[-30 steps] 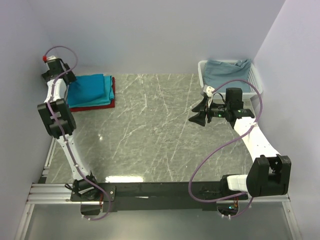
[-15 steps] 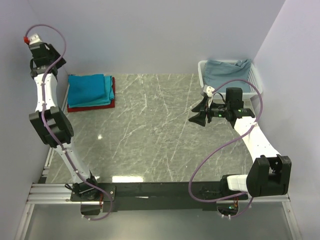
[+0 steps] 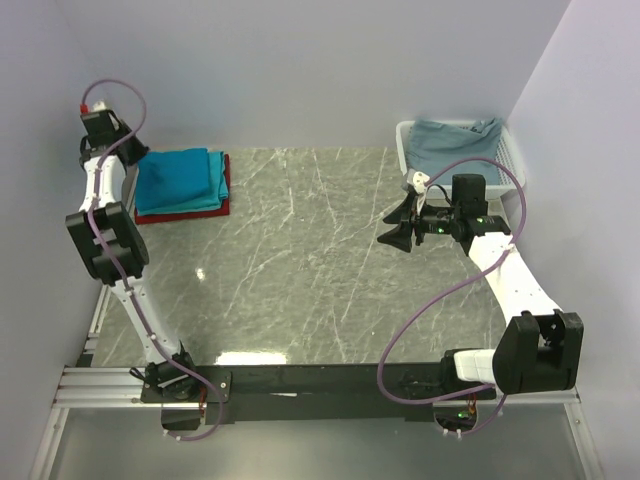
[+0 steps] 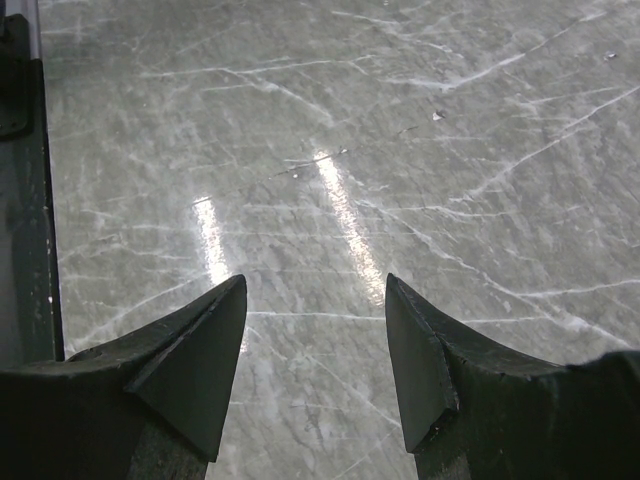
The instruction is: Fold and stack the t-shirts
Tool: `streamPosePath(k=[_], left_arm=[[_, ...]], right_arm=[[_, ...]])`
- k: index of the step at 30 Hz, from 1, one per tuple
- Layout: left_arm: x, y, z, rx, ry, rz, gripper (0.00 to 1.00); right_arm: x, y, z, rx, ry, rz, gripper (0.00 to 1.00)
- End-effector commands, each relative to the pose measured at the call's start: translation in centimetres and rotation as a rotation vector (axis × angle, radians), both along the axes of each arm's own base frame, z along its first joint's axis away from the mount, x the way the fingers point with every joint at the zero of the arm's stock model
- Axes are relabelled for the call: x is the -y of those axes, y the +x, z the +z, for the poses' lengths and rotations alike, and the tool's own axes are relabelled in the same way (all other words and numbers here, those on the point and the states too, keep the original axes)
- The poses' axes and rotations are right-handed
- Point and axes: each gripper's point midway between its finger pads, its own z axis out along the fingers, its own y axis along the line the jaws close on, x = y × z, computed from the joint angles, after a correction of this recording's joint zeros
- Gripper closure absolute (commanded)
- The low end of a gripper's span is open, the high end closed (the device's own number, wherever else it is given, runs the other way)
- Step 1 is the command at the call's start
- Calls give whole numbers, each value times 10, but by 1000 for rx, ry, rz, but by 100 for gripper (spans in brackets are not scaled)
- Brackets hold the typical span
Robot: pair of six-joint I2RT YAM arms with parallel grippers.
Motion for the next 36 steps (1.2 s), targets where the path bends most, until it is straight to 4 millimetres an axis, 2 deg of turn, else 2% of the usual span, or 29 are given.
streamPosePath(k=[1,6,8,10,12,15,19,20,22,23,27,30,33,34,36], left_arm=[[-13,-4,-30,-67,21,68,100],[-32,-11,-80,-205,74,134,100],[-45,-18,-93,-248,117,190,100],[-53,-22,-95,-265,143,238,100],[-61,-25,-90,-267,167,281,100],[-61,-20,-69,-222,161,290,100],[-52,-12,-21,-103,127,257,99],[-47,-10,-2,-60,126,239,94],[-34,-7,18,-9,98,179,90],[-29,-7,35,28,93,160,88],[13,-3,66,109,31,26,82],[47,-4,71,123,5,-66,82],[78,-9,56,96,-32,-132,89],[85,-12,40,75,-59,-154,90],[91,-18,29,63,-84,-155,98]], right_arm=[[0,4,21,67,12,14,36],[0,5,18,57,9,14,36],[0,6,17,52,8,15,36],[0,6,15,49,7,14,36],[0,6,15,49,7,16,36],[0,6,16,50,9,17,36],[0,4,17,55,8,19,36],[0,4,17,55,8,19,36],[0,3,19,59,11,24,36],[0,3,19,60,10,24,36],[-1,1,20,60,13,29,36],[0,1,23,72,11,28,36],[0,1,24,81,9,27,36],[0,1,24,79,8,26,36],[-1,-1,25,84,11,32,36]])
